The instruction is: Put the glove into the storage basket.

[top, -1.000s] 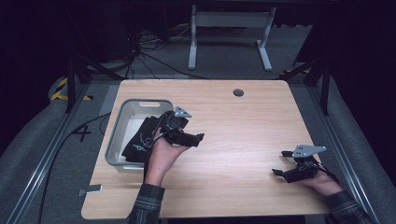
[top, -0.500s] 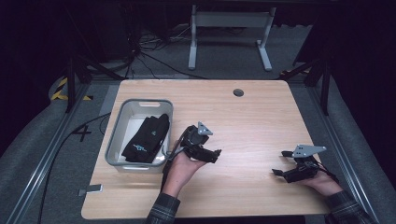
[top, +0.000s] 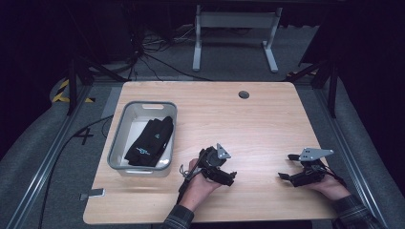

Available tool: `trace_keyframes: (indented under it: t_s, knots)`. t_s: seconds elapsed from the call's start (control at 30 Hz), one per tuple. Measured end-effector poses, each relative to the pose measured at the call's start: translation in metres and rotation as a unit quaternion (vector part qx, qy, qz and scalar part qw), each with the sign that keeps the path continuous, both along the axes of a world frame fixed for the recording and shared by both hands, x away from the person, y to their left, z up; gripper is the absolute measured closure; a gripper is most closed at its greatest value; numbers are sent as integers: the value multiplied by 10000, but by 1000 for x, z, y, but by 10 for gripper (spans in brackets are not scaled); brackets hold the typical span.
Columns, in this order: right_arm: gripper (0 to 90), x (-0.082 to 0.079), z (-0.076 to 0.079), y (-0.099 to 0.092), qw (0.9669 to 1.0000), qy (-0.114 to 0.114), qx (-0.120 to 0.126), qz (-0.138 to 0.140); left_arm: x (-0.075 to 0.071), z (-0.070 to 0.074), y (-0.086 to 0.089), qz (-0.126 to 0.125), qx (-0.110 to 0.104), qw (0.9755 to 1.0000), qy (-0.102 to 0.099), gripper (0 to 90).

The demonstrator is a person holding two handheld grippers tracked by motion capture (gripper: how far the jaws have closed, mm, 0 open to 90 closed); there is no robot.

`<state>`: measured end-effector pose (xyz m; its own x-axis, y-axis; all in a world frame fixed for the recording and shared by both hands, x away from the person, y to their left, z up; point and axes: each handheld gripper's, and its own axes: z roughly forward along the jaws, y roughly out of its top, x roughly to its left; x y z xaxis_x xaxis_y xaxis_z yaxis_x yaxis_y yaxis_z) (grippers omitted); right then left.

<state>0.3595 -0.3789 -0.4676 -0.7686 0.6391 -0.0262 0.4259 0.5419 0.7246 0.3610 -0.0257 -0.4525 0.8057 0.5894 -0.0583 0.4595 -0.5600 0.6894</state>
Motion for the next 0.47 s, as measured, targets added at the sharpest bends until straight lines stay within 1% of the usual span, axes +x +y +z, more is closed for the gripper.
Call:
trace_keyframes:
  t_s: [0.07,0.1,0.2,0.23,0.27,0.37,0.43,0.47]
  knots:
    - [117,0,0,0,10000,0,0,0,-2,-5,-3,1,22,10000,22,62]
    - [117,0,0,0,10000,0,0,1,-3,-9,-5,-42,79,10000,39,63]
    - [117,0,0,0,10000,1,0,0,-7,-16,-12,-66,258,9996,103,57]
    - [117,0,0,0,10000,-1,0,1,-8,-17,-15,-86,327,9994,-6,37]
    - [117,0,0,0,10000,0,0,0,-8,-18,-16,-116,340,9994,-24,26]
    - [117,0,0,0,10000,-1,1,0,-8,-20,-17,-151,249,9996,-69,4]
    - [117,0,0,0,10000,0,0,-1,-9,-23,-14,-185,138,9996,-164,0]
    - [117,0,0,0,10000,0,1,0,-9,-23,-14,-181,134,9996,-164,0]
